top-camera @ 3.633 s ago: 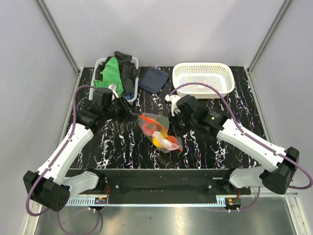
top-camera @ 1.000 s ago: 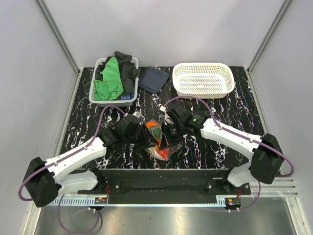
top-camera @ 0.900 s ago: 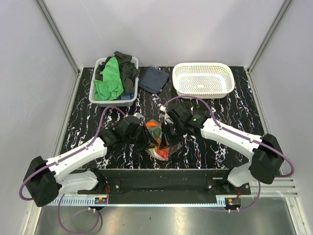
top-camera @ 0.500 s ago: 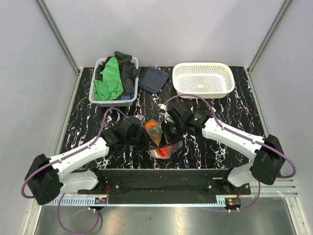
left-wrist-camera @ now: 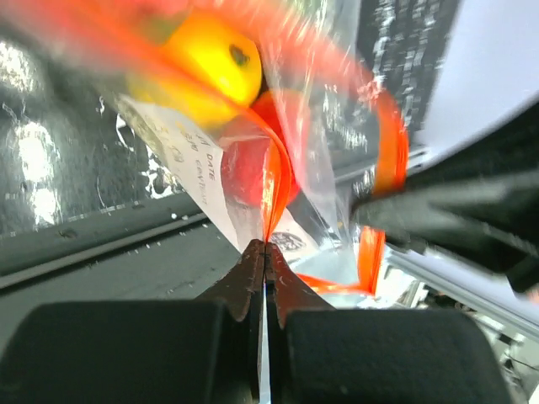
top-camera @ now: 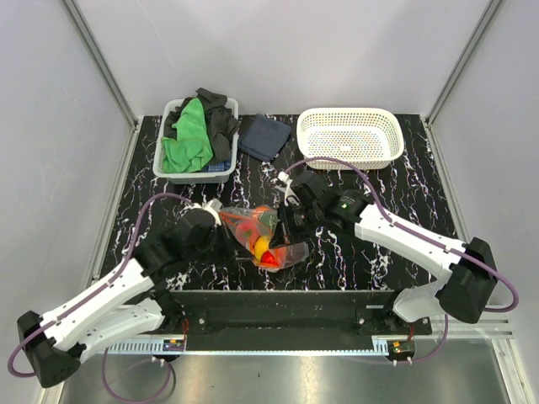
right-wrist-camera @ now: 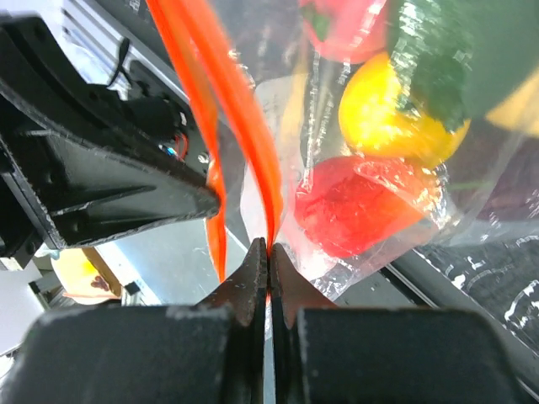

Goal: Open the zip-top bag and remove the fake food

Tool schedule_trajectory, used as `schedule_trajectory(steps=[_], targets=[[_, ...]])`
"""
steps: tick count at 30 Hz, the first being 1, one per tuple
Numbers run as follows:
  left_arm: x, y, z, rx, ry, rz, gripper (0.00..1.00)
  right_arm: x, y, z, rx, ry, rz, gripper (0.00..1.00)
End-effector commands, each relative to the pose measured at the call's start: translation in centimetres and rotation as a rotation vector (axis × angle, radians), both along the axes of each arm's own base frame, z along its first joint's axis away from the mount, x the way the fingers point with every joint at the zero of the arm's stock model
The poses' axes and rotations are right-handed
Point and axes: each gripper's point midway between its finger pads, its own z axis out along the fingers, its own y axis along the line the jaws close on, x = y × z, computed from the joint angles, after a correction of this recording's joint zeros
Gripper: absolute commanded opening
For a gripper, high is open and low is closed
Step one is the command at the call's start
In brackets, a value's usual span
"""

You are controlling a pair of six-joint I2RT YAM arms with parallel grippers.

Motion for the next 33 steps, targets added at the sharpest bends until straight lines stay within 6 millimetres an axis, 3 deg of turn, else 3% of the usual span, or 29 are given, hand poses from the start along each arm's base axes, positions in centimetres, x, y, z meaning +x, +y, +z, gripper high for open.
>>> schedule_trajectory(steps=[1,5,8,9,12,13,16,19,22,28,29,30,32,33], targets=[[-1.2,1.6,-0.5,-0.023,0.039,0.072,0.00,0.3,1.8,3.6,0.116,-0.055,0.019,0.00],[-2.3,2.6,-1.5,-0.036,0.087,0.108,0.04,0.1,2.2,3.4,0.128,-0.053,0.032,0.00],[-2.8,3.2,-1.3,-0.068,0.088,0.139,0.28,-0.1,2.4,2.9,0.125,-0.040,0.051,0.00],[-2.8,3.4,-1.2,-0.073,0.088,0.152,0.45,-0.2,2.4,2.7,0.124,-0.035,0.054,0.00],[-2.2,3.9,-0.6,-0.083,0.055,0.190,0.60,-0.3,2.5,2.6,0.126,-0.033,0.063,0.00],[-2.1,3.9,-0.4,-0.081,0.050,0.198,0.75,-0.3,2.6,2.6,0.128,-0.033,0.063,0.00],[-1.1,3.9,0.1,-0.063,0.032,0.228,0.85,-0.3,2.7,2.5,0.127,-0.034,0.067,0.00],[-0.2,3.5,0.8,-0.036,0.012,0.227,0.88,-0.3,2.7,2.6,0.128,-0.033,0.070,0.00],[0.9,3.3,0.5,0.021,0.000,0.229,0.88,-0.3,2.7,2.8,0.130,-0.041,0.068,0.00],[3.4,4.1,-2.2,0.096,0.033,0.254,0.64,-0.2,2.5,3.2,0.134,-0.052,0.045,0.00],[3.8,3.9,-2.1,0.098,0.004,0.229,0.58,-0.2,2.4,3.4,0.139,-0.055,0.043,0.00],[4.1,4.2,-2.1,0.108,-0.006,0.223,0.42,-0.1,2.4,3.5,0.140,-0.058,0.038,0.00],[4.6,4.4,-1.8,0.139,-0.051,0.177,0.26,-0.1,2.3,3.8,0.143,-0.065,0.034,0.00],[4.9,4.5,-1.3,0.140,-0.064,0.164,0.13,0.1,2.3,4.1,0.144,-0.075,0.032,0.00]])
